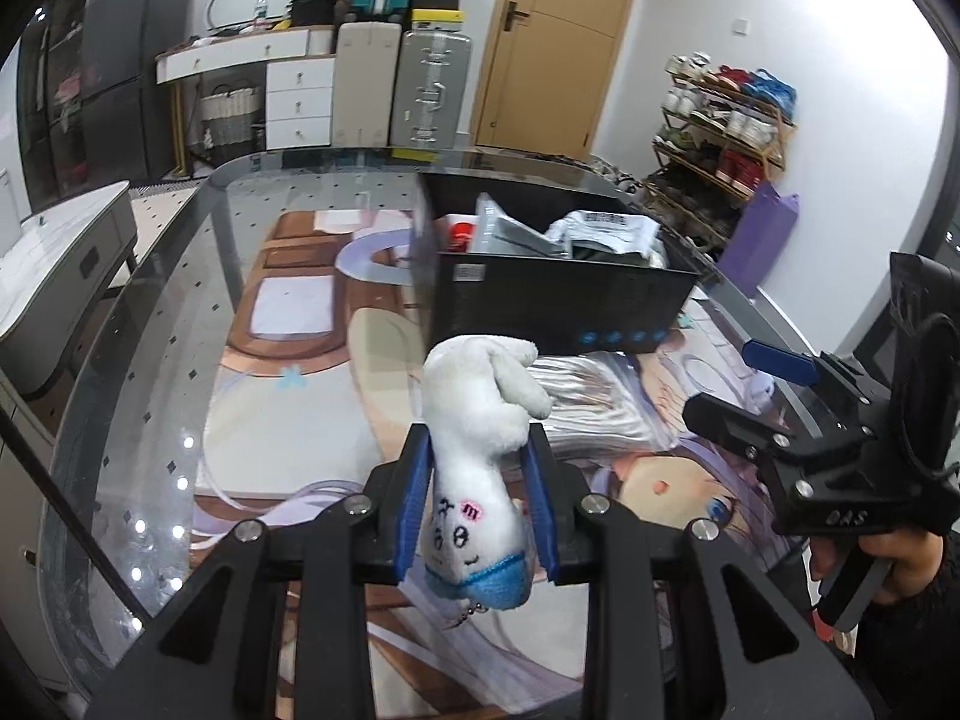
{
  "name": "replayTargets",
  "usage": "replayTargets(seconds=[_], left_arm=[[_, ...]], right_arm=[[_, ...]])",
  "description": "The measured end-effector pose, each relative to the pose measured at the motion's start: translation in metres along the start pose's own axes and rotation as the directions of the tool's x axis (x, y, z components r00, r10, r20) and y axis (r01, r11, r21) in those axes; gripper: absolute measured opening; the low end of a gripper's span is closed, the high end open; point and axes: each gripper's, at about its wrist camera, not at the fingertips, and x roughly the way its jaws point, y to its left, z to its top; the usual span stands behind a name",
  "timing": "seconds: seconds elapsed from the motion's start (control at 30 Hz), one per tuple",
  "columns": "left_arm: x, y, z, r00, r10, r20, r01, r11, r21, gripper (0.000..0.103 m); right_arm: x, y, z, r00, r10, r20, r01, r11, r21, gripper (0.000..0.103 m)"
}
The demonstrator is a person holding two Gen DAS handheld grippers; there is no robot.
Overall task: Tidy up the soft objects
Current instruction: 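Grasp the bagged white cable bundle with the right tool while the left tool holds the plush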
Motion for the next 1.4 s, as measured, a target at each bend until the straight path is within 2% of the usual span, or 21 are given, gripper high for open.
replayTargets(seconds=[0.1, 0.4, 0.57, 0.7, 0.83, 1.0, 1.17, 1.3, 1.4], left_arm=[[0.003, 0.005, 0.002, 1.000, 0.008, 0.000, -0.008, 1.000, -0.013, 0.029], [0.009, 0.019, 0.004, 1.000, 0.005, -0.006, -0.005, 0.998, -0.056, 0.029], [0.008, 0.027, 0.006, 1.000, 0.012, 0.001, -0.012, 0.997, -0.081, 0.029], [0.010, 0.031, 0.007, 1.000, 0.022, -0.002, -0.022, 0.996, -0.088, 0.029], [0.013, 0.034, 0.007, 0.999, 0.034, -0.009, -0.035, 0.995, -0.094, 0.029], [0.015, 0.038, 0.007, 0.999, 0.043, -0.018, -0.045, 0.994, -0.101, 0.029], [0.017, 0.034, 0.007, 0.999, 0.038, -0.017, -0.040, 0.995, -0.094, 0.029], [0.017, 0.033, 0.007, 0.999, 0.033, -0.016, -0.034, 0.995, -0.089, 0.029], [0.017, 0.033, 0.008, 0.999, 0.033, -0.015, -0.035, 0.995, -0.090, 0.029]], right_arm=[[0.012, 0.009, 0.006, 0.999, -0.022, -0.034, 0.021, 0.999, -0.027, 0.102], [0.041, 0.037, 0.019, 0.994, 0.066, -0.091, -0.075, 0.991, -0.107, 0.102], [0.057, 0.051, 0.031, 0.982, 0.138, -0.131, -0.155, 0.979, -0.134, 0.102], [0.074, 0.056, 0.035, 0.974, 0.154, -0.169, -0.181, 0.970, -0.163, 0.102], [0.088, 0.057, 0.037, 0.959, 0.187, -0.211, -0.219, 0.966, -0.138, 0.102], [0.094, 0.053, 0.037, 0.953, 0.200, -0.227, -0.233, 0.964, -0.126, 0.102], [0.091, 0.047, 0.024, 0.953, 0.159, -0.259, -0.198, 0.972, -0.130, 0.102], [0.080, 0.042, 0.018, 0.954, 0.172, -0.247, -0.205, 0.972, -0.115, 0.102], [0.076, 0.042, 0.023, 0.964, 0.159, -0.213, -0.190, 0.972, -0.135, 0.102]])
